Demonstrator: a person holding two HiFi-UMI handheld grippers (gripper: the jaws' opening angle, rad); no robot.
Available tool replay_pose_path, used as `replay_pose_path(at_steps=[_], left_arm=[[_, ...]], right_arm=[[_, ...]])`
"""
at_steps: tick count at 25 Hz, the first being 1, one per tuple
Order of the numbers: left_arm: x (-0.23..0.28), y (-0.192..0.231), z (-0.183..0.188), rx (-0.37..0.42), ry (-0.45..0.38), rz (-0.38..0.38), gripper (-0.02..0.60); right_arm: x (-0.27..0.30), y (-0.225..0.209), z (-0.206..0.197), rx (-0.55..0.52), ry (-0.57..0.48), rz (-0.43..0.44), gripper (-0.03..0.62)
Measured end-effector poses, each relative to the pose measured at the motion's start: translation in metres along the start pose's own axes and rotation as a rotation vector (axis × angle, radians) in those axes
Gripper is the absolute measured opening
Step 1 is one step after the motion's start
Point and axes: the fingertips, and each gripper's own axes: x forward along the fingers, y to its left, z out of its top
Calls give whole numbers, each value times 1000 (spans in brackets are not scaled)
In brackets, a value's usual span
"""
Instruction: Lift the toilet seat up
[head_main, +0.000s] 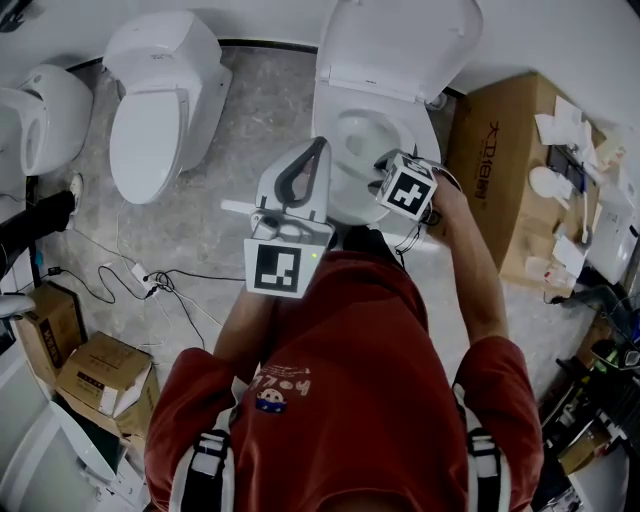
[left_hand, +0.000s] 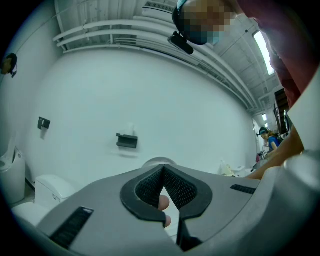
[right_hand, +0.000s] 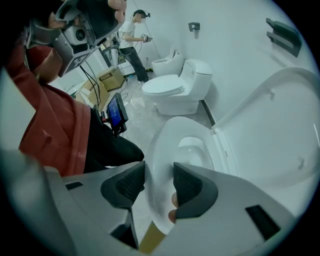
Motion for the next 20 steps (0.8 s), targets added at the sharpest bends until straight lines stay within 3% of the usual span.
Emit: replay_pose_path(at_steps=[20], left_arm=[[13,1,3,-9,-15,-12,9]], right_arm=[[-49,-40,19,-73,1,-129,138]])
